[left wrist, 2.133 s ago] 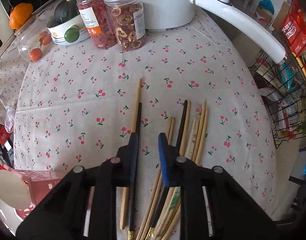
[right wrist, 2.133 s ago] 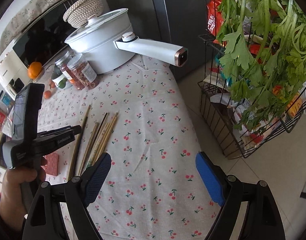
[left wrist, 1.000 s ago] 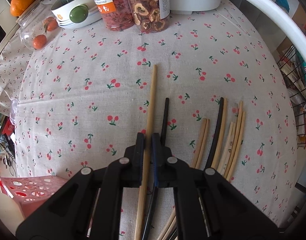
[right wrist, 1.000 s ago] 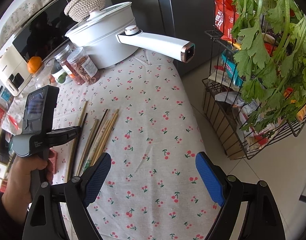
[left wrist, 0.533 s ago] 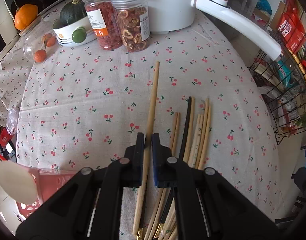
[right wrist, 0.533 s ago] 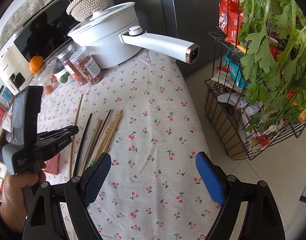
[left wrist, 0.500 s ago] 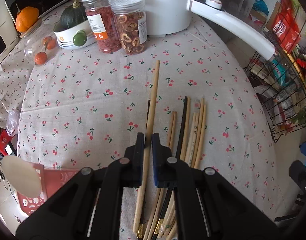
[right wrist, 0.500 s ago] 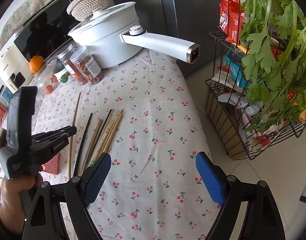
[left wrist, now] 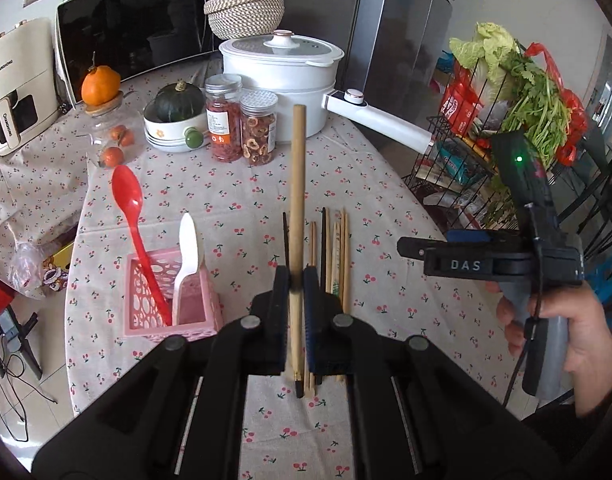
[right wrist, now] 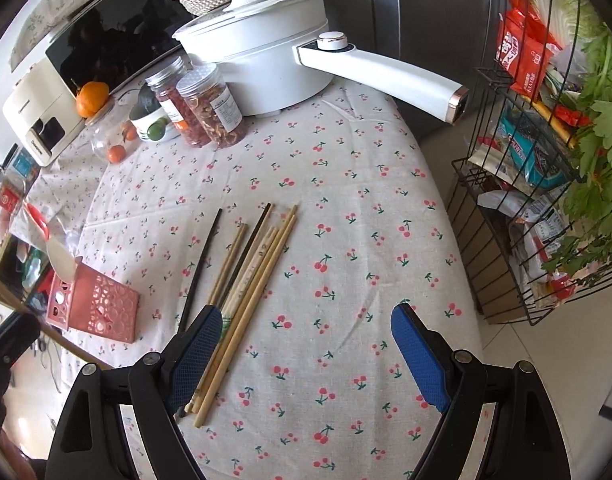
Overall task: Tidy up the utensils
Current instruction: 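Lift the wooden chopstick with the left tool while the right tool grasps a black chopstick, then lower the wooden chopstick into the pink basket and open the left tool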
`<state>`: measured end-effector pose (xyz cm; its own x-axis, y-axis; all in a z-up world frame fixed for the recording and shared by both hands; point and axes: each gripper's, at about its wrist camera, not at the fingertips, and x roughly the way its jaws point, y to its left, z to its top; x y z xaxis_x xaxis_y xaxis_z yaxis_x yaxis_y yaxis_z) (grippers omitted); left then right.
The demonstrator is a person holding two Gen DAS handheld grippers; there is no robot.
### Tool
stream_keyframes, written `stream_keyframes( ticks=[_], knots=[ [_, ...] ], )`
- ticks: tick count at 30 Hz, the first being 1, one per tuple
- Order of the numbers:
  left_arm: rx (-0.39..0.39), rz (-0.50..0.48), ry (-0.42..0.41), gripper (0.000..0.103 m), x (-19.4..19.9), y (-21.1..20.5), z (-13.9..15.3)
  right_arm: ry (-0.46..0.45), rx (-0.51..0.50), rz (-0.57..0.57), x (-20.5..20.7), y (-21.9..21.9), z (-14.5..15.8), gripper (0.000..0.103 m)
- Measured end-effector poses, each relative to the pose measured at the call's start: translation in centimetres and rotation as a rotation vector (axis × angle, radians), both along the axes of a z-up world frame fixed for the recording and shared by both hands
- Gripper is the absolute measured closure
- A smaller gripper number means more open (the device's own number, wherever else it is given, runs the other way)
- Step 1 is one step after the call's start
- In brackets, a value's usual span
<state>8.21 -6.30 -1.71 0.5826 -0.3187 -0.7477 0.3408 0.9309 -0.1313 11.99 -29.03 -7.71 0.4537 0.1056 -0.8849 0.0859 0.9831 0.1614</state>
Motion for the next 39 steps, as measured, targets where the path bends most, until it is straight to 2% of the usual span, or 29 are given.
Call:
stream_keyframes(
  ticks=[4,6,9,12,14,20,23,28,33,36,39],
  knots=[
    [-0.076,0.002,-0.043,0.095,-1.9,2.6,0.7,0.001,0.018,0.034,1.1,2.3,-0.6,0.015],
    [-0.116,0.006,-0.034,0.095,-2.5,3.9,0.9,0.001,0.026,0.056,1.7,3.7,-0.9,0.016],
    [-0.135,-0.001,-0.056,0.095,-3.4,5.3,1.5,0.007,0.050,0.096,2.9,5.8,-1.6,0.022],
    [-0.122,-0.001,-0.066,0.095,-3.9,6.7,1.5,0.019,0.050,0.126,4.2,7.9,-2.4,0.034],
    [-0.116,0.006,-0.063,0.095,-4.0,7.8,1.2,0.025,0.045,0.136,5.0,9.1,-3.0,0.048],
    [-0.116,0.040,-0.043,0.095,-3.8,10.5,0.5,0.067,0.045,0.152,7.0,11.5,-5.3,0.076],
    [-0.115,0.057,-0.036,0.095,-3.8,11.5,0.2,0.084,0.040,0.154,7.6,12.3,-6.3,0.083],
    [-0.096,0.073,-0.047,0.095,-3.9,12.0,0.2,0.144,-0.027,0.153,8.0,13.2,-8.3,0.088],
    [-0.097,0.081,-0.051,0.095,-3.8,12.3,0.3,0.100,-0.092,0.169,7.4,14.0,-8.7,0.092],
    [-0.094,0.086,-0.062,0.095,-4.0,12.3,0.5,0.086,-0.060,0.159,7.0,13.7,-8.6,0.094],
    [-0.092,0.090,-0.075,0.095,-4.2,12.4,0.6,0.043,-0.041,0.150,5.9,12.8,-7.0,0.094]
  ],
)
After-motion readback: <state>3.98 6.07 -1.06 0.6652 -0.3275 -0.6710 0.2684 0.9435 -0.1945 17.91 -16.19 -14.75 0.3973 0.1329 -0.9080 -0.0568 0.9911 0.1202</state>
